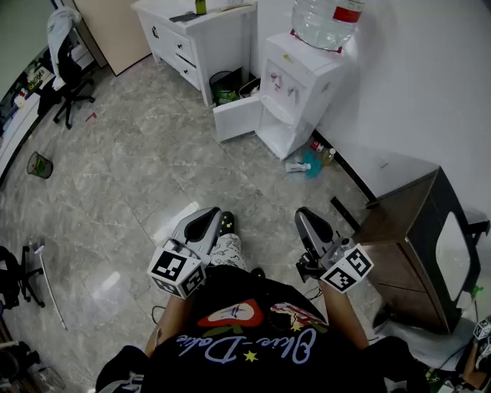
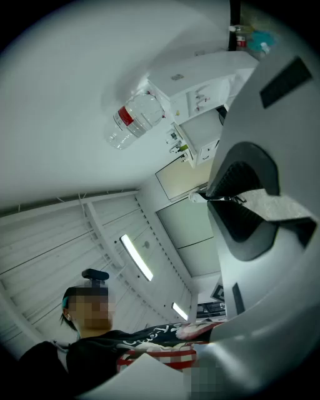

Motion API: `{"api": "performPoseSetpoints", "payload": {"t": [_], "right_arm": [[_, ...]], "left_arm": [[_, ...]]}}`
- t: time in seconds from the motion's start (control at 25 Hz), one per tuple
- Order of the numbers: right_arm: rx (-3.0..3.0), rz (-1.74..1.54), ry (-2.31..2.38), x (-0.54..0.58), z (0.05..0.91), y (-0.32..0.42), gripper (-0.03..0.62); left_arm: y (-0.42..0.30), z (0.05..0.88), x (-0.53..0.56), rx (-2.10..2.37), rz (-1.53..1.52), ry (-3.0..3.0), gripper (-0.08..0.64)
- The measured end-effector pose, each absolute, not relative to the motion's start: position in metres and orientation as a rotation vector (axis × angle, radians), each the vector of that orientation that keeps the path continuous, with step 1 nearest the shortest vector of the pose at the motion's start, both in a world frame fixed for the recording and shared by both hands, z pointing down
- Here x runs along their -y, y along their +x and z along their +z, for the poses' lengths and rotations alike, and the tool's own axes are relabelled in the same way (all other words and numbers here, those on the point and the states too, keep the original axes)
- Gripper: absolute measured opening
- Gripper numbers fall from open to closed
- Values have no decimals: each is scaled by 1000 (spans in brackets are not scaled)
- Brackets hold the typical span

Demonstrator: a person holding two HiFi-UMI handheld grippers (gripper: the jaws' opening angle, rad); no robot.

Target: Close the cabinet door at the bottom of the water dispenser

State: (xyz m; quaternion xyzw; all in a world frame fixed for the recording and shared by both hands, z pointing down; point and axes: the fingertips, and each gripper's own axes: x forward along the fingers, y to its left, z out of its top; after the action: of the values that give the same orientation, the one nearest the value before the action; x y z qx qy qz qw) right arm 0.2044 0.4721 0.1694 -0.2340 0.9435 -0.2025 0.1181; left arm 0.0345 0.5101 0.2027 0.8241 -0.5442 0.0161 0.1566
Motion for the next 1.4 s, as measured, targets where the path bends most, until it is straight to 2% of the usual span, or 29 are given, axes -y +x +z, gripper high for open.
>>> {"api": "performPoseSetpoints", "payload": {"t": [0.2, 0.52, 0.68, 0.88, 1.08, 1.4], "right_arm": [[-2788, -556, -696, -389, 179, 162, 17], [-2771, -532, -808, -195, 180, 54, 17], [-2838, -553, -863, -110, 205, 1, 17], [-2840, -695, -966, -41, 266, -30, 17], [-2866, -799, -990, 13, 332, -43, 17], [-2867, -939, -952, 52, 455, -76, 17]], "left_arm": [[-2, 216, -427, 1569, 18, 2383, 0], [-77, 202, -215, 1406, 61, 2567, 0], [-107, 226, -132, 1336, 90, 2579, 0], [-128, 304, -59, 1279, 303, 2473, 0], [-137, 377, -7, 1278, 350, 2394, 0], [-172, 556, 56, 1308, 532, 2258, 0]]}}
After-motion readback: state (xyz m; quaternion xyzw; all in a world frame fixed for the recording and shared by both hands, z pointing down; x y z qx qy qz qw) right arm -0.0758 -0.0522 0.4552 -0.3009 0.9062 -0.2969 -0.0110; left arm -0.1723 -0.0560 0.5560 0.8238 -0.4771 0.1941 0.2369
